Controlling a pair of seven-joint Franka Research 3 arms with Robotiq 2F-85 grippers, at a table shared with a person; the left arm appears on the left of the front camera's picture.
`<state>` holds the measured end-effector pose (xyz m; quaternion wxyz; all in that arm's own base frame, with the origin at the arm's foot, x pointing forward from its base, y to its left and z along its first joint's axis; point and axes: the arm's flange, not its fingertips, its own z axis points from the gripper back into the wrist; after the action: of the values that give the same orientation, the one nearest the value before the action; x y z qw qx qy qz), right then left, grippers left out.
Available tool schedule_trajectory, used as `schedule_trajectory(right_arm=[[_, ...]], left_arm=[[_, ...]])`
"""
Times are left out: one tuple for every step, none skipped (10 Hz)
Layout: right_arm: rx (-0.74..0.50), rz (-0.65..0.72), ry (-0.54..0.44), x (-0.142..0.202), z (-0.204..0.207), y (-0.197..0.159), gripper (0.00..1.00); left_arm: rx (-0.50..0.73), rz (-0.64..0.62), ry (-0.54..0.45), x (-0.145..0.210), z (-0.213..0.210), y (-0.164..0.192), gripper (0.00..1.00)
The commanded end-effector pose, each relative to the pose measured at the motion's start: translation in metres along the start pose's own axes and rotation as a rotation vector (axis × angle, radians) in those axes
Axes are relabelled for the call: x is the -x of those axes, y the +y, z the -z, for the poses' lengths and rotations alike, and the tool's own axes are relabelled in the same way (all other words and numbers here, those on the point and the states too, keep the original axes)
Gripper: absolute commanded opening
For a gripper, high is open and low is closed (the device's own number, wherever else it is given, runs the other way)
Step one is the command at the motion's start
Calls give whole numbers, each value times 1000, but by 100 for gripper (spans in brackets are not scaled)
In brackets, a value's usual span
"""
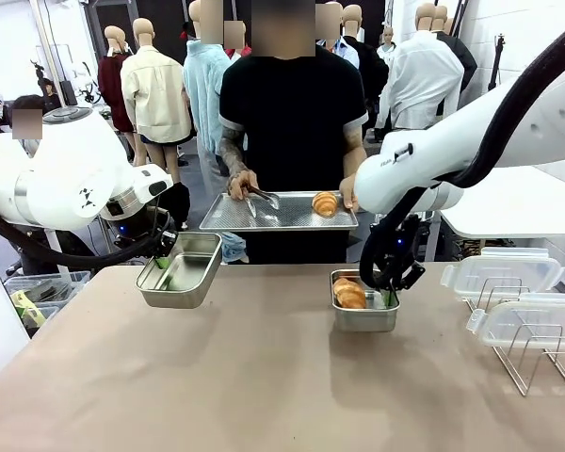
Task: Place the bread in airtight containers.
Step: Once an object is inside an Airtight Container , place the container in the center of the table.
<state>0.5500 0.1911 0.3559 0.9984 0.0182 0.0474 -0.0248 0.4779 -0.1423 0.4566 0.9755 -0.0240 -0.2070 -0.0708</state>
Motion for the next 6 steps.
schedule_trajectory(right_arm=[[33, 4, -36, -12, 9, 5, 0], [64, -6, -40, -16, 19, 6, 0], [84, -21, -60, -15, 27, 5, 0], [90, -31, -74, -15, 33, 3, 0], [90, -38, -79, -14, 36, 2, 0], [93, -42, -90, -14, 37, 0, 0]], left_arm=[[5, 5, -12, -2, -2, 3, 0], [5, 5, -12, -2, -2, 3, 0], [5, 5, -12, -2, -2, 3, 0], [5, 5, -12, -2, -2, 3, 0], [5, 5, -12, -2, -2, 3, 0], [5, 5, -12, -2, -2, 3, 0]])
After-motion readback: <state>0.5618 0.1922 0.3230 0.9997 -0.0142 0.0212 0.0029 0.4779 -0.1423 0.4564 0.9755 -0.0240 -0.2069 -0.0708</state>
